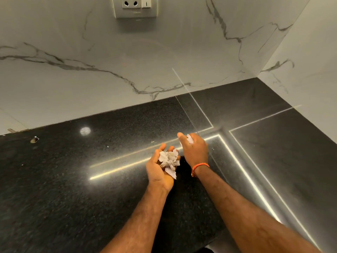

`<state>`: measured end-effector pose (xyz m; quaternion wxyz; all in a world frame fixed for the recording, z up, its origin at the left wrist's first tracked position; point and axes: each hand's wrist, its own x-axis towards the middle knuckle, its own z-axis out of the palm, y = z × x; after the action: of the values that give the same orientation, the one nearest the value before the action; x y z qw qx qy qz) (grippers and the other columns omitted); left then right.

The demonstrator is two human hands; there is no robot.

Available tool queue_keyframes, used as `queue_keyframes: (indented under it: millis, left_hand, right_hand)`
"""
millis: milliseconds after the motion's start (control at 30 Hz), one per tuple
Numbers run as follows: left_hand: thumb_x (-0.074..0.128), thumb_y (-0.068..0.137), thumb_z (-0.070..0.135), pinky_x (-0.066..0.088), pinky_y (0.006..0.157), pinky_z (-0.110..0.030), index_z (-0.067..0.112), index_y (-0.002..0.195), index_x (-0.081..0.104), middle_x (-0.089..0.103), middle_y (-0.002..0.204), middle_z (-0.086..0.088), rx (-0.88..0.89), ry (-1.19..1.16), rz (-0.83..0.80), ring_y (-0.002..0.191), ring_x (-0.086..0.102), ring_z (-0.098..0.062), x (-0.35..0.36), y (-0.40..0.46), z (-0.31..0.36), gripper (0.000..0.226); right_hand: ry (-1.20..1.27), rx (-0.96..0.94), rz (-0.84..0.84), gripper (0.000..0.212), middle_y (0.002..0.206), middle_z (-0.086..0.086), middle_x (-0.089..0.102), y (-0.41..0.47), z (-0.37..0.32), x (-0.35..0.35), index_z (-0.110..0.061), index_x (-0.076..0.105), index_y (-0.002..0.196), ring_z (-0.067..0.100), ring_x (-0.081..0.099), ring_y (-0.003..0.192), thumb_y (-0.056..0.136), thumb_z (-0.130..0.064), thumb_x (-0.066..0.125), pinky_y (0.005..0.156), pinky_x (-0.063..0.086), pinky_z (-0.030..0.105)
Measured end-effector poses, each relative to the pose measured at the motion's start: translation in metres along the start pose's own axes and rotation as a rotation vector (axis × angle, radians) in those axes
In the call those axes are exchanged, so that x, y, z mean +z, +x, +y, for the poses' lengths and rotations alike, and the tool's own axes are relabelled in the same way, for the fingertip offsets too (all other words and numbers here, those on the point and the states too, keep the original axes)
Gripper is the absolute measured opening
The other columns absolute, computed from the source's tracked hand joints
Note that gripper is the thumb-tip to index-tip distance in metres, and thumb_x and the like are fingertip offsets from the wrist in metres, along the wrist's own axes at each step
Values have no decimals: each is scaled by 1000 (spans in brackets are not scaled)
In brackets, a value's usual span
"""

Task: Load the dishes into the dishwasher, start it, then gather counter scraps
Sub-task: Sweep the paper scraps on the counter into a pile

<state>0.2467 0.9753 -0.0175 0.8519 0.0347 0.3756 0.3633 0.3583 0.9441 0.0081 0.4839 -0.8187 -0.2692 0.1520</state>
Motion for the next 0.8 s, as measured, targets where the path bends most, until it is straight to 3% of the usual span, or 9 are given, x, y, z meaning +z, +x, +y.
queue_keyframes:
  millis: [100,167,267,400,467,567,633,733,800]
  left_hand:
    - [46,103,32,53,97,-51,7,122,63,70,111,-20,-28,-11,-51,99,68,-33,10,-7,-8,36]
    - [46,103,35,61,79,-40,4,116,67,74,99,-17,-35,-14,-99,86,72,-29,16,-10,-9,39]
    - [52,98,33,61,72,-32,5,97,72,70,92,-13,-15,0,-163,82,71,-24,24,-10,-2,35]
    - [54,90,34,60,67,-31,7,88,66,65,83,-12,34,53,-188,74,67,-22,28,-10,7,30]
    - [47,100,34,60,71,-33,4,96,66,68,86,-13,44,67,-175,80,68,-25,26,-8,8,35]
    - [48,102,38,54,97,-45,4,118,64,69,112,-19,-18,18,-148,105,67,-33,21,-1,11,41]
    - [48,101,39,55,89,-48,8,117,64,69,109,-19,-18,5,-125,97,69,-33,21,3,12,38]
    - [43,104,40,56,84,-51,10,117,63,69,110,-19,9,-27,-145,92,69,-33,20,5,14,38]
    - [42,104,40,54,89,-54,11,119,63,68,114,-20,17,-49,-144,96,68,-34,17,6,16,39]
  right_hand:
    - [161,-35,16,45,51,-13,50,-10,-28,10,-21,47,58,5,48,51,89,-42,71,54,43,28]
    - [123,-130,15,35,62,-11,56,-18,-36,19,-23,55,64,8,53,61,88,-41,72,61,46,33]
    - [-7,-338,34,19,81,-10,63,-29,-32,29,-27,63,78,11,58,79,87,-42,69,75,48,34]
    - [-171,-449,55,34,93,-16,66,-34,-20,34,-30,66,88,10,59,92,91,-63,56,88,45,38]
    - [-163,-477,36,46,104,-15,69,-35,-21,33,-29,69,99,9,60,102,96,-66,42,94,44,39]
    - [-21,-478,5,50,115,-12,69,-27,-20,25,-29,69,111,10,61,110,103,-56,29,99,43,39]
    - [57,-401,51,45,116,-13,67,-14,-11,14,-29,67,114,12,63,106,104,-52,30,96,48,40]
    - [-152,-230,88,44,115,-5,66,6,26,-7,-22,65,115,12,60,104,104,-47,30,95,49,46]
    - [-397,-145,-29,54,137,7,57,11,51,-13,-17,58,126,24,49,130,100,-51,26,113,35,48]
